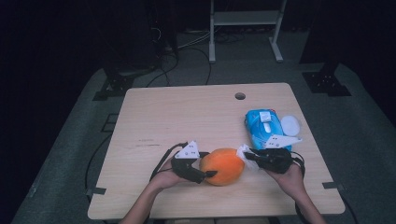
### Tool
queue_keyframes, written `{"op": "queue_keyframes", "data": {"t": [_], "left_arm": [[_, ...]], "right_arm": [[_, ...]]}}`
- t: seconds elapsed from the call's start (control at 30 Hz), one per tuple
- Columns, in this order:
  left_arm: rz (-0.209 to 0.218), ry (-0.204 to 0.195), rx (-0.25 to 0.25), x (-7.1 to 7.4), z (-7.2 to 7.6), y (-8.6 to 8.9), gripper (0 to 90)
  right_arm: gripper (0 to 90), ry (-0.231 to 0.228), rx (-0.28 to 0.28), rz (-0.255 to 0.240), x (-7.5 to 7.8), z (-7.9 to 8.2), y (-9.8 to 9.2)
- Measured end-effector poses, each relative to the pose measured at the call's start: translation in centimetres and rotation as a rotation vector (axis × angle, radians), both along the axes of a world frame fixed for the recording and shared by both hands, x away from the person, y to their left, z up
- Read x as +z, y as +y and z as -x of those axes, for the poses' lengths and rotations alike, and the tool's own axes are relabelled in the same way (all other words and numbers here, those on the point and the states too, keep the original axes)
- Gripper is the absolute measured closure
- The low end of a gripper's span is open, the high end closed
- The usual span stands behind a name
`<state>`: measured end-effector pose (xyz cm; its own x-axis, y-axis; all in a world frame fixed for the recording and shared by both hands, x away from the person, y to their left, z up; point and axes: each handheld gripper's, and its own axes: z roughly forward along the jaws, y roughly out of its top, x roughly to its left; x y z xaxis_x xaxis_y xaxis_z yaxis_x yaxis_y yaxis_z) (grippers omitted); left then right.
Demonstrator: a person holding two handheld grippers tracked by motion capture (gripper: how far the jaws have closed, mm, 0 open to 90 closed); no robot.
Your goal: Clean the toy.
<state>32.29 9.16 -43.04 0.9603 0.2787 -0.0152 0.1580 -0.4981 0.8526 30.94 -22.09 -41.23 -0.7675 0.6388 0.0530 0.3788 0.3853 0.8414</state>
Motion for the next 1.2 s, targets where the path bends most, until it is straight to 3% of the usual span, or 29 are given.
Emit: {"op": "queue_keyframes", "data": {"t": [0.13,0.3,0.37,0.47,0.53,0.6,0.73,0.8,0.87,0.93,1.0,1.07,1.2], "left_arm": [[-0.005,-0.029,-0.001,0.4,0.5,-0.6,29.9],[-0.038,-0.117,-0.022,1.4,1.9,-2.3,32.1],[-0.03,-0.136,-0.008,1.7,2.2,-2.7,33.2],[0.009,-0.135,0.002,2.2,2.3,-2.4,34.8],[0.027,-0.13,0.006,2.4,2.3,-2.3,35.3],[0.027,-0.135,0.002,2.3,2.3,-2.5,35.4],[0.019,-0.148,-0.01,2.2,2.7,-3.0,35.0],[0.023,-0.138,-0.009,2.0,2.5,-2.9,31.2],[0.051,-0.112,-0.025,1.6,2.0,-2.5,23.7],[0.103,-0.074,-0.03,1.2,1.4,-2.0,16.4],[0.118,-0.05,-0.022,0.8,0.8,-1.5,11.7],[0.152,-0.012,-0.03,0.3,0.2,-1.1,11.0],[0.177,0.06,-0.049,-1.4,-0.4,-1.6,9.9]], "right_arm": [[79.6,-0.02,0.027,-0.021,0.7,0.4,0.9],[79.6,-0.052,0.104,-0.082,2.1,1.4,2.7],[79.3,-0.068,0.144,-0.094,2.6,1.9,3.5],[79.3,-0.094,0.157,-0.071,2.9,2.2,4.0],[79.4,-0.085,0.137,-0.077,2.8,1.8,3.4],[79.5,-0.064,0.122,-0.092,2.7,1.5,3.0],[79.5,-0.09,0.168,-0.078,3.3,2.3,4.2],[79.5,-0.112,0.176,-0.033,3.4,2.6,4.9],[79.5,-0.105,0.177,-0.015,3.0,2.4,4.9],[79.4,-0.08,0.169,-0.021,2.5,2.0,4.5],[79.4,-0.064,0.149,-0.042,2.3,1.7,3.9],[79.5,-0.065,0.139,-0.044,2.3,1.5,3.5],[79.4,-0.062,0.129,-0.049,2.2,1.2,3.2]]}}
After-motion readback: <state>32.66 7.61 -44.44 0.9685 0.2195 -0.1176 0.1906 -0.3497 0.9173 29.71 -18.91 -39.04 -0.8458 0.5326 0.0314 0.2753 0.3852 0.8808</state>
